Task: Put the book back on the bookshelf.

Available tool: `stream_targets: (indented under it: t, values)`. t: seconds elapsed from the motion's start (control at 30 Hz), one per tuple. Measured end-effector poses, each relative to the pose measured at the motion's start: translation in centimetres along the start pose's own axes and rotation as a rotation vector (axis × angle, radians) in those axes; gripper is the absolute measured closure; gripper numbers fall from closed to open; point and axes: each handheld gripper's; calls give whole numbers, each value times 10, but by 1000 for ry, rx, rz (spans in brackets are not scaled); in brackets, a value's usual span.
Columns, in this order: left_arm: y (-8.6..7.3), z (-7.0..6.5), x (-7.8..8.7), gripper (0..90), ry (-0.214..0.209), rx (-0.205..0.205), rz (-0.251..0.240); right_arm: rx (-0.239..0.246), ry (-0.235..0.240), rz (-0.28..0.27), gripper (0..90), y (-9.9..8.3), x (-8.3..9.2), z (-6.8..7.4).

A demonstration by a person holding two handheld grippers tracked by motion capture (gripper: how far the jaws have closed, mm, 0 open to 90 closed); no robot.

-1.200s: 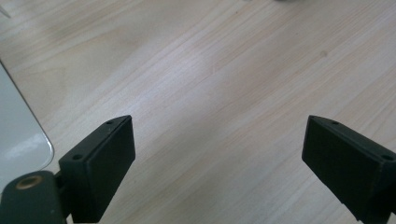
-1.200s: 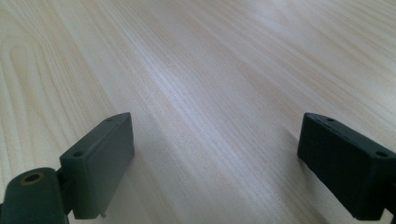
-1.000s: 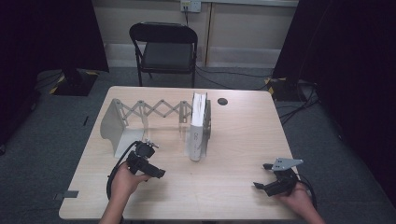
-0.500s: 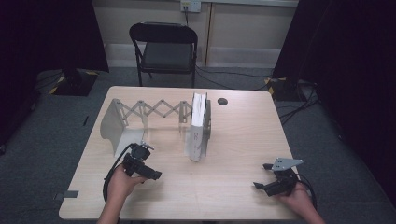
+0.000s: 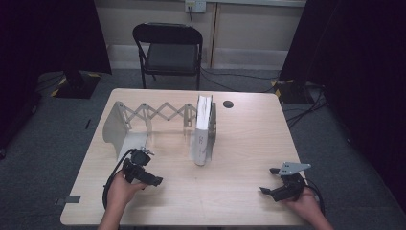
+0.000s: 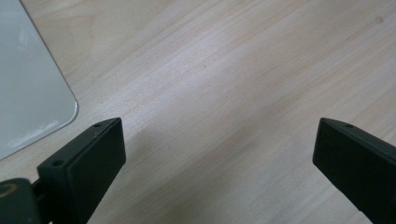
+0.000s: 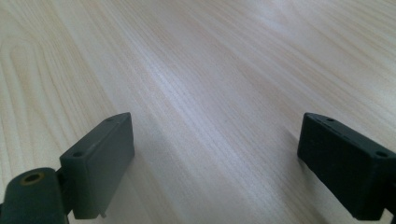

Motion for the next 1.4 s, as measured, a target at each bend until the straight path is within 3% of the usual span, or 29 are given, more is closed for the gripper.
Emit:
stream_targets:
  t: [0.33,1.4]
  values:
    - [-2,-1,-6,0,23,-17,-8,0,0,0,102,0,0,0]
    - [-7,6,-17,0,13,0,-18,0,0,-2,102,0,0,0]
Point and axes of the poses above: each handheld gripper's, and its own axes: x roughly backward along the jaws, y roughly out of its top, z roughly to its left, and after that the axes turned 14 degrees about z, right-handed
